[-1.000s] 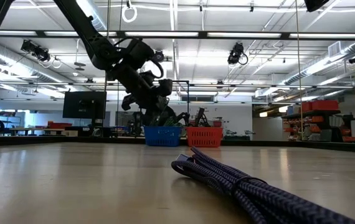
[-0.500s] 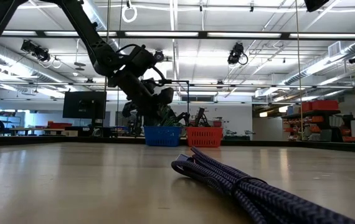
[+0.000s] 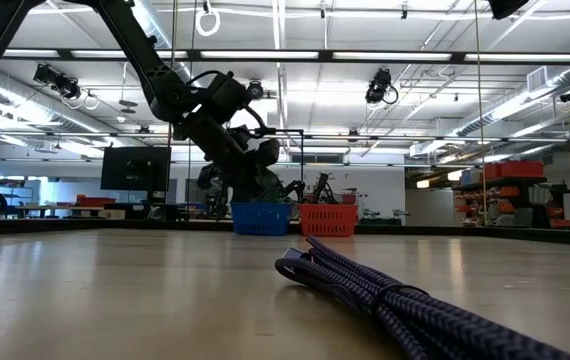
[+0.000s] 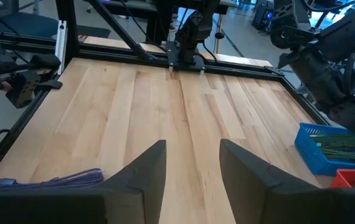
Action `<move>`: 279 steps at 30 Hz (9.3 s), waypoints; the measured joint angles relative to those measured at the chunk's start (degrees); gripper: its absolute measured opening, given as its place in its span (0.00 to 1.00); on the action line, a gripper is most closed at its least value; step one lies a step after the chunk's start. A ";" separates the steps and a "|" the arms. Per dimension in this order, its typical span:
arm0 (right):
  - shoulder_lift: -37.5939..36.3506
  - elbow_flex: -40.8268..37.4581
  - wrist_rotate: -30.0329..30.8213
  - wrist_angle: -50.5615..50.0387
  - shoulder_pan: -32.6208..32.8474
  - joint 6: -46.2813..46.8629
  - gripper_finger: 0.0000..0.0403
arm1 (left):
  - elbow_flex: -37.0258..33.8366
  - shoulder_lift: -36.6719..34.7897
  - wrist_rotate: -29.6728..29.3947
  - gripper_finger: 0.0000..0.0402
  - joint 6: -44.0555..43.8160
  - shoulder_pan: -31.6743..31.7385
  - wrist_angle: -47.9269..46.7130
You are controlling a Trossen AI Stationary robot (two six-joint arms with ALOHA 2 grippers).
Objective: Pick & Place USB Port
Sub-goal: Put the green charger cable into the blue bin, then put the purple charger cable into the blue bin
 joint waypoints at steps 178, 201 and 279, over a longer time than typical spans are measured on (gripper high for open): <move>0.09 -0.02 -5.56 -1.64 -0.44 1.16 0.37 | 52.73 29.35 22.37 0.06 68.33 -57.58 -61.73; 0.09 -0.02 -5.54 -2.98 -0.46 1.13 0.37 | 52.40 19.44 -1.42 0.00 35.72 -56.19 -77.98; 0.09 -0.02 -5.63 -12.79 -0.44 10.61 0.37 | 2.49 -16.63 11.84 0.00 3.44 0.39 -22.81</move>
